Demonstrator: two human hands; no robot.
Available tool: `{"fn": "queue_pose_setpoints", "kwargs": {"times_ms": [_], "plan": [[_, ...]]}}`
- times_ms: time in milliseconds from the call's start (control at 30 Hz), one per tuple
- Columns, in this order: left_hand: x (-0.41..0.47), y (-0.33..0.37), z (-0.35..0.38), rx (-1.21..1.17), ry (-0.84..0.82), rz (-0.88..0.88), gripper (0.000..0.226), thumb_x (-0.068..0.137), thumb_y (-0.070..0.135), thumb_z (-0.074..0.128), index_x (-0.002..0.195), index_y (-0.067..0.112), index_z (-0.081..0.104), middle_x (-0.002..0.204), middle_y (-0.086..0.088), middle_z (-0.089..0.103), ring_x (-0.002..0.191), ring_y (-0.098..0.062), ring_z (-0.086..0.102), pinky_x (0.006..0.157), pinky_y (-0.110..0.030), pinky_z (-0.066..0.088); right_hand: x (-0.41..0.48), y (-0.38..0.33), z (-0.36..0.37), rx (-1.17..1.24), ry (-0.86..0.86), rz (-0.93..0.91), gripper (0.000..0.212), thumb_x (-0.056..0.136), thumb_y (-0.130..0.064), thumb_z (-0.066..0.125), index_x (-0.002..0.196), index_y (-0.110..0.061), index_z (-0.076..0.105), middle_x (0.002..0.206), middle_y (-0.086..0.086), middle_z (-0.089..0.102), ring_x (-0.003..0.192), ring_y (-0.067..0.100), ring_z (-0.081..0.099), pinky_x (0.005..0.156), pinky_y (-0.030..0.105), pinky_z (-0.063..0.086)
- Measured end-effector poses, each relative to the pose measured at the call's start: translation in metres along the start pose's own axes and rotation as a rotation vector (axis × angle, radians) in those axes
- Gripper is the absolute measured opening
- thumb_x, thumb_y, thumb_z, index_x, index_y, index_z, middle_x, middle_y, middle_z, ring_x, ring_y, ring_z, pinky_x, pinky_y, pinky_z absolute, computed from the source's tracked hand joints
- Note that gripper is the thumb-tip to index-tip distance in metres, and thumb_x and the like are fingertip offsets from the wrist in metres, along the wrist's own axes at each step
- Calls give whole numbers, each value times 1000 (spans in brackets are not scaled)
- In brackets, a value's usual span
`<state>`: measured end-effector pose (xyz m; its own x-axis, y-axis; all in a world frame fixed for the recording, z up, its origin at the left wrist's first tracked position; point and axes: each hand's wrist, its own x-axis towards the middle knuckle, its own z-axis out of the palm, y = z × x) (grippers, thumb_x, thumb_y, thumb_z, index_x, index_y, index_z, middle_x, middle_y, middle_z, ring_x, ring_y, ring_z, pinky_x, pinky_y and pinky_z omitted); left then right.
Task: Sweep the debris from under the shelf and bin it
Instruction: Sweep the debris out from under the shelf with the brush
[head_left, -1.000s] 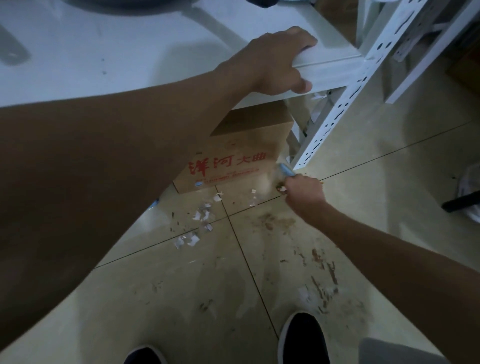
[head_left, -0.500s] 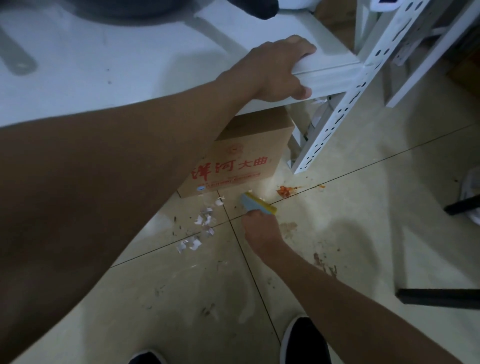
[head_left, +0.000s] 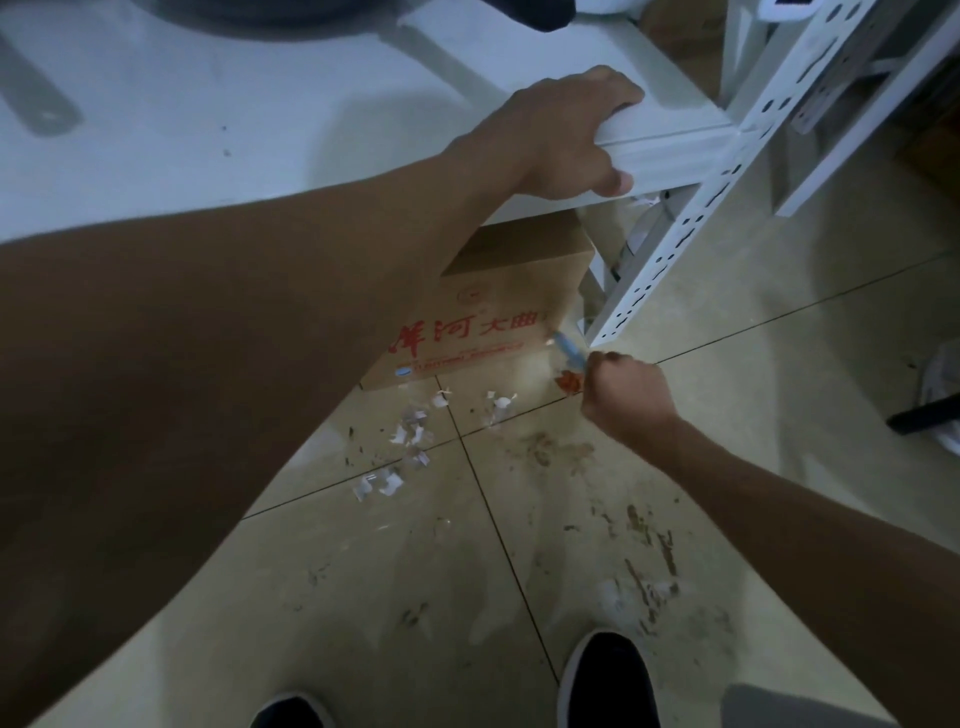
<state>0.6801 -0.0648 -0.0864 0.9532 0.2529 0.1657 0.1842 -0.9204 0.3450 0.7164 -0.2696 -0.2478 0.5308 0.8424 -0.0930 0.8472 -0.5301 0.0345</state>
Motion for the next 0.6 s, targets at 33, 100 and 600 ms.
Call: {"fn": "queue_pose_setpoints", "kwargs": {"times_ms": [33,100,600], "plan": [[0,0,0,3,2,-3,82,82,54,63,150,21,32,153,7,36,132,-22,44,105,-37,36,4,7,-3,-27,-34,23,20,86,-16,47,99,-4,57,88,14,63,77,33,62,65,32,39],[1,0,1,6,6,-7,83,81,55,63,151,21,32,153,7,36,133,-21,43,106,-35,34,10,17,-8,-80,-71,54,21,84,-14,50,101,-4,58,86,13,60,72,30,55,66,31,39],[-4,2,-1,-22,32,-22,82,82,52,66,150,21,34,153,7,37,137,-16,38,108,-30,31,-21,-101,16,-85,-112,-268,16,76,-10,66,91,-5,68,83,8,71,70,22,70,60,29,53]]}}
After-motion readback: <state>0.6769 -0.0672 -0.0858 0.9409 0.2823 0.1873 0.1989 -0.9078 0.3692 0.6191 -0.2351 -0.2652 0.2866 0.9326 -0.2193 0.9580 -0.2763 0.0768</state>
